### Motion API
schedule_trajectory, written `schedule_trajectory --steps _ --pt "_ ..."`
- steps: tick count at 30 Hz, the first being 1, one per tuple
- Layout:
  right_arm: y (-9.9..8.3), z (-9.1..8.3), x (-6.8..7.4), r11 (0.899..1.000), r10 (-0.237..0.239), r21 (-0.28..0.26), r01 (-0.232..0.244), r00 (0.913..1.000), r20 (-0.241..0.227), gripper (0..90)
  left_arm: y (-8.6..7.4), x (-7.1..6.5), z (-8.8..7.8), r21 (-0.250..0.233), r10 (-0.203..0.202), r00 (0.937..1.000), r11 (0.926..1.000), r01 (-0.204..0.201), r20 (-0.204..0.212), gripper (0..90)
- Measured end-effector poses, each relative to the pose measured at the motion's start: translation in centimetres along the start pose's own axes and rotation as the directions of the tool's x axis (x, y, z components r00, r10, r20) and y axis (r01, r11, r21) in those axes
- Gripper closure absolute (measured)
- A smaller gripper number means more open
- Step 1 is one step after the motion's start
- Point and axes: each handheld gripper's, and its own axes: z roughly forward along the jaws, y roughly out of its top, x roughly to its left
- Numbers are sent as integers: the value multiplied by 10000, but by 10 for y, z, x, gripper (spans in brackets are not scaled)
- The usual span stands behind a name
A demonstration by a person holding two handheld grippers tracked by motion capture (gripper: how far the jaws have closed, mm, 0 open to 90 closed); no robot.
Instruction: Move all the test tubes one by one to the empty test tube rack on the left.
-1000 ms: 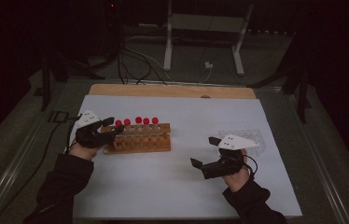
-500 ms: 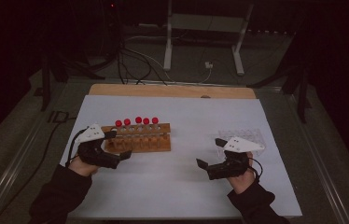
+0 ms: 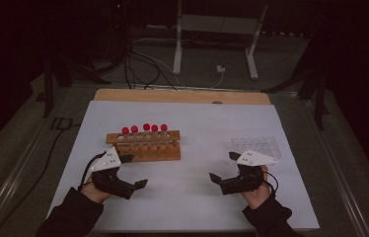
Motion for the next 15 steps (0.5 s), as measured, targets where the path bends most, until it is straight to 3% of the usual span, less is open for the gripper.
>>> schedule_trajectory --steps 5,15 --pt "-4 0 0 10000 -10 63 10 10000 44 0 -10 -6 4 82 165 9998 9998 -164 -73 19" --pt "-4 0 -2 10000 26 29 -26 10000 20 0 -28 -9 9 180 52 9995 9998 -46 -305 19"
